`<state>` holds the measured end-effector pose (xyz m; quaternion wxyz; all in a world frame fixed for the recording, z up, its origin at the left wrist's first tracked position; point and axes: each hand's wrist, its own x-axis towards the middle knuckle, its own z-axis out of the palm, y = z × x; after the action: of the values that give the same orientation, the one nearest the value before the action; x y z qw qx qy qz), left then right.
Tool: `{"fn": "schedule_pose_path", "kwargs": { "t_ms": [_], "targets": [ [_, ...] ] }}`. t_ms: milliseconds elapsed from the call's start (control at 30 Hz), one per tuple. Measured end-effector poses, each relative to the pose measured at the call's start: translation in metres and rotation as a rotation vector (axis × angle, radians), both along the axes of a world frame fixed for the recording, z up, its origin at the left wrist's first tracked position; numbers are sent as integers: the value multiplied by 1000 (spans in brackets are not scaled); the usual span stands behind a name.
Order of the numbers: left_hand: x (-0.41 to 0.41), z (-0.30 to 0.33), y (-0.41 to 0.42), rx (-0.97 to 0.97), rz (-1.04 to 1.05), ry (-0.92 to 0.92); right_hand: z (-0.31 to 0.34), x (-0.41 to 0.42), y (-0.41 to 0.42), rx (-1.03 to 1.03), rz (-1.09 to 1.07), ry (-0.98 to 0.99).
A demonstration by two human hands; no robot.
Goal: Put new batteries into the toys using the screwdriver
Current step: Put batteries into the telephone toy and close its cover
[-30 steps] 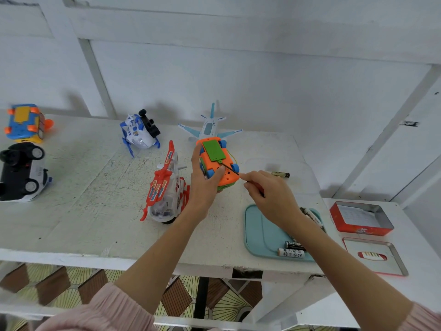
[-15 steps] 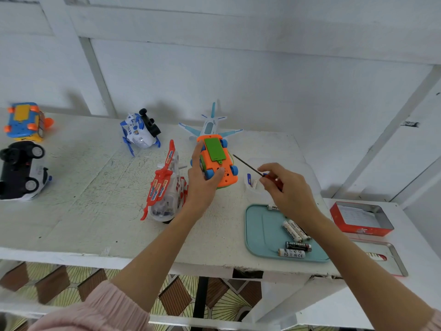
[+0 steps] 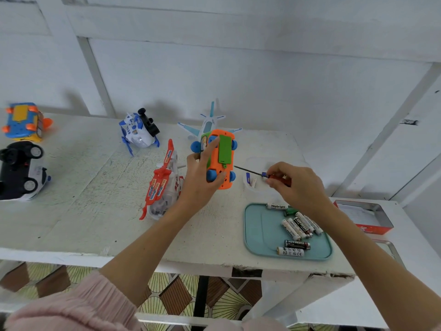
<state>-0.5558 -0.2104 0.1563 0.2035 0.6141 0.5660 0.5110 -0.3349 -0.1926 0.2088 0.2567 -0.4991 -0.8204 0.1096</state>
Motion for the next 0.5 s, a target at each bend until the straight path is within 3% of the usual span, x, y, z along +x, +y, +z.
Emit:
{"fn": "schedule_pose_path", "kwargs": {
  "t_ms": [500],
  "targets": [
    [-5,11,-4,111,-29,474,5,-7,-5,19,26,-158]
  ]
}}
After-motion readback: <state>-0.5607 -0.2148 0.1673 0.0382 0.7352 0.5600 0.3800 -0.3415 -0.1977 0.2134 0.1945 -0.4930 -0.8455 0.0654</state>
